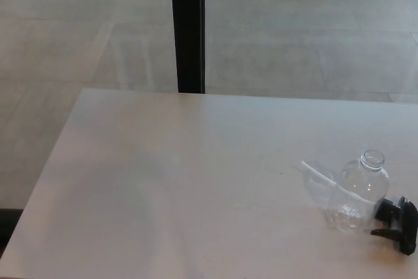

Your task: The robot uses its right hand to grab and lift the lid of the spray bottle kept in the middle of the desk and places the lid on the right side of the bottle

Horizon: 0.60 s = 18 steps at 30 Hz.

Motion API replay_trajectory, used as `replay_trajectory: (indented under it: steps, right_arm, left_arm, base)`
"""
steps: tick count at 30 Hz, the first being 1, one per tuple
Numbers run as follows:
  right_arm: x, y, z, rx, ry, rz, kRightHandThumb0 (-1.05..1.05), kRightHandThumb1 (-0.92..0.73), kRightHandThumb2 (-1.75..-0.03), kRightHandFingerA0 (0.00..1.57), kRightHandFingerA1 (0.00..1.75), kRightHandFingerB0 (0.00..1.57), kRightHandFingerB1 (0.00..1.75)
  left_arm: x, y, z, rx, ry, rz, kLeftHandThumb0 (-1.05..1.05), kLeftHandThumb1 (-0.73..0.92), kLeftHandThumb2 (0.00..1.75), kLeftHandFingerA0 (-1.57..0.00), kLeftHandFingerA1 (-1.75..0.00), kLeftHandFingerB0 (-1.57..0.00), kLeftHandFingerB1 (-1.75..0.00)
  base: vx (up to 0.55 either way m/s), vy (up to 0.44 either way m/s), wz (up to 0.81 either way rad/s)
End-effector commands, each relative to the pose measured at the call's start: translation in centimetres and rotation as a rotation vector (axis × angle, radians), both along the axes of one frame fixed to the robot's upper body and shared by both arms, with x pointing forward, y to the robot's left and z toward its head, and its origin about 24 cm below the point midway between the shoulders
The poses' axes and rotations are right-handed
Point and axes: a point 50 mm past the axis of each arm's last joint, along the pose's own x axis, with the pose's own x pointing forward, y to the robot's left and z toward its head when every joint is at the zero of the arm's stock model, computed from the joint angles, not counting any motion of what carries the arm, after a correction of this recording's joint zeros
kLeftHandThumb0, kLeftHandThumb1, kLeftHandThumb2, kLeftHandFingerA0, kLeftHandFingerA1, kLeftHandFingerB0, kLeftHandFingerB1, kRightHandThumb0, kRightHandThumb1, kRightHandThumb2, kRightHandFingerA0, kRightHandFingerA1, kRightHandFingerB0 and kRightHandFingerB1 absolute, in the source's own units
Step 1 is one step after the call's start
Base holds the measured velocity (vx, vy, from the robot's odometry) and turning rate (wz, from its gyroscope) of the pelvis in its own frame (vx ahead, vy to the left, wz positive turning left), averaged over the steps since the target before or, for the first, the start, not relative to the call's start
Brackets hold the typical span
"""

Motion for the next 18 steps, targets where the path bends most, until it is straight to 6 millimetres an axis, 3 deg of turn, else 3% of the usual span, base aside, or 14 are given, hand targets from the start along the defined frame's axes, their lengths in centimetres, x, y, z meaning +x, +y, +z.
replay_trajectory:
  steps: [1,2,3,4,5,6,7,8,9,12,13,14,17,18]
  right_arm:
    - [-16.7,-8.5,-7.3,0.641,-0.639,-0.8,-0.52,-0.58,-0.59,0.05,0.34,0.21,0.29]
    - [-17.3,-8.3,-8.4,0.662,-0.65,-0.822,-0.53,-0.59,-0.59,0.06,0.39,0.21,0.29]
    - [-18.0,-7.6,-10.5,0.7,-0.637,-0.864,-0.36,-0.4,-0.97,0.05,0.55,0.0,0.48]
    - [-18.2,-7.3,-11.3,0.738,-0.669,-0.887,-0.67,-0.46,-0.81,0.03,0.46,0.14,0.42]
    - [-18.3,-7.1,-11.6,0.754,-0.685,-0.895,-0.67,-0.46,-0.81,0.03,0.46,0.14,0.42]
    - [-18.4,-6.0,-13.4,0.824,-0.708,-0.891,-0.61,-0.61,-0.6,0.06,0.34,0.16,0.28]
    - [-18.4,-5.8,-13.7,0.834,-0.712,-0.891,-0.61,-0.61,-0.6,0.06,0.34,0.16,0.28]
    - [-18.4,-5.0,-15.1,0.823,-0.559,-0.873,-0.71,-0.52,-0.88,0.0,0.23,0.02,0.29]
    - [-18.4,-4.7,-15.7,0.851,-0.564,-0.879,-0.61,-0.67,-0.64,0.02,0.24,0.12,0.24]
    - [-18.5,-3.4,-17.5,0.897,-0.571,-0.902,-0.63,-0.64,-0.62,0.07,0.33,0.17,0.27]
    - [-18.6,-3.0,-18.0,0.921,-0.562,-0.91,-0.36,-0.45,-1.01,0.02,0.53,0.0,0.49]
    - [-18.8,-2.7,-18.5,0.933,-0.53,-0.911,-0.69,-0.53,-0.86,0.11,0.52,0.07,0.39]
    - [-18.9,-2.2,-19.3,0.975,-0.492,-0.896,-0.73,-0.52,-0.88,0.02,0.49,0.01,0.34]
    - [-19.2,-1.7,-19.9,1.04,-0.472,-0.89,-0.7,-0.53,-0.93,0.02,0.29,0.02,0.28]
  left_arm:
    - [-0.3,0.4,0.9,0.02,-0.018,0.018,-0.62,0.74,0.62,-0.55,-0.54,-0.44,-0.4]
    - [-0.3,0.5,0.8,0.026,-0.011,0.031,-0.64,0.6,0.98,-0.52,-0.63,-0.39,-0.55]
    - [-0.5,0.9,0.5,0.019,-0.003,0.061,-0.66,0.6,0.97,-0.52,-0.63,-0.39,-0.54]
    - [-0.6,1.0,0.4,0.012,-0.002,0.077,-0.65,0.59,0.97,-0.52,-0.63,-0.4,-0.54]
    - [-0.6,1.0,0.3,0.009,-0.001,0.083,-0.65,0.59,0.97,-0.52,-0.63,-0.4,-0.54]
    - [-0.9,1.5,0.2,0.008,0.008,0.128,-0.61,0.73,0.62,-0.61,-0.53,-0.48,-0.41]
    - [-0.9,1.6,0.3,0.009,0.008,0.133,-0.61,0.73,0.62,-0.61,-0.53,-0.48,-0.41]
    - [-1.1,2.3,-0.2,-0.002,0.026,0.204,-0.57,0.73,0.62,-0.64,-0.51,-0.47,-0.41]
    - [-1.2,2.5,-0.3,-0.008,0.031,0.236,-0.57,0.72,0.62,-0.65,-0.5,-0.48,-0.41]
    - [-1.6,3.3,-0.8,-0.012,0.023,0.289,-0.61,0.71,0.61,-0.62,-0.5,-0.48,-0.42]
    - [-1.8,3.4,-1.0,-0.024,0.017,0.303,-0.61,0.7,0.61,-0.62,-0.51,-0.47,-0.42]
    - [-1.8,3.4,-1.0,-0.032,0.012,0.312,-0.62,0.7,0.61,-0.61,-0.52,-0.47,-0.42]
    - [-1.7,3.4,-1.0,-0.029,0.013,0.322,-0.62,0.7,0.61,-0.63,-0.53,-0.48,-0.43]
    - [-1.7,3.3,-1.0,-0.026,0.017,0.316,-0.61,0.71,0.61,-0.64,-0.52,-0.5,-0.42]
  base:
    - [0.0,0.0,0.0]
    - [0.0,0.0,0.0]
    - [0.0,0.0,0.0]
    - [0.0,0.0,0.0]
    - [0.0,0.0,0.0]
    - [0.0,0.0,0.0]
    - [0.0,0.0,0.0]
    - [0.0,0.0,0.0]
    - [0.0,0.0,0.0]
    - [0.0,0.0,0.0]
    - [0.0,0.0,0.0]
    - [0.0,0.0,0.0]
    - [0.0,0.0,0.0]
    - [0.0,0.0,0.0]
